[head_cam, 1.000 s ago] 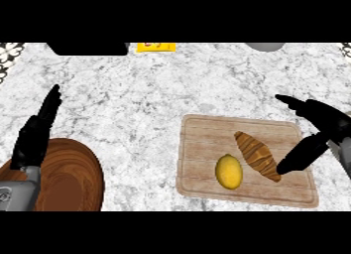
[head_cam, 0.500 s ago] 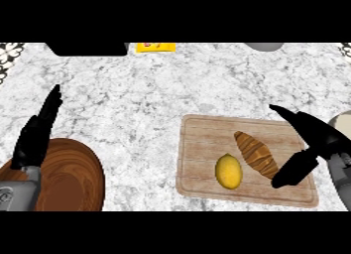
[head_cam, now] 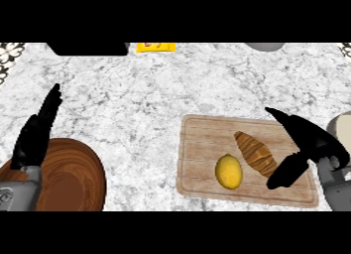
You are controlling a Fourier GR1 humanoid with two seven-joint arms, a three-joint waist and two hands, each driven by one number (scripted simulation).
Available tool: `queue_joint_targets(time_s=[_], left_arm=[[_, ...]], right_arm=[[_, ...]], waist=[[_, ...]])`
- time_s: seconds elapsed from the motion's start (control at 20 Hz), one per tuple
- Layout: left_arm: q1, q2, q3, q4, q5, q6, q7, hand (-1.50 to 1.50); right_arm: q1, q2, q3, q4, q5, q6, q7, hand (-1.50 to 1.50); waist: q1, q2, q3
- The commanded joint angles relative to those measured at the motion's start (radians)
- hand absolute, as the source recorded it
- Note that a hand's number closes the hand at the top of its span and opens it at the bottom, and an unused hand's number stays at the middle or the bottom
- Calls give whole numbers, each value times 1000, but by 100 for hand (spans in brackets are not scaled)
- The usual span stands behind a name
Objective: Pick the croissant from the cutting board and place it in the tiered basket
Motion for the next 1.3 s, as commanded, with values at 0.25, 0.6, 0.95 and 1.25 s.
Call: queue_joint_targets(time_s=[0.25,0.6,0.95,1.25], left_arm=[[-43,-15,35,66,-16,-19,-27,0],[-72,-8,65,59,2,-62,9,0],[-12,-67,20,-37,-59,-30,41,0],[11,-75,44,-43,-70,-38,17,0]], right_arm=[[5,80,-15,101,79,35,8,-150],[54,140,1,50,138,49,28,-150],[5,228,-28,150,173,82,9,-150],[12,253,-75,239,208,102,-72,-150]], waist=[[-2,3,-4],[-5,3,-4],[0,2,-4],[-1,2,-4]])
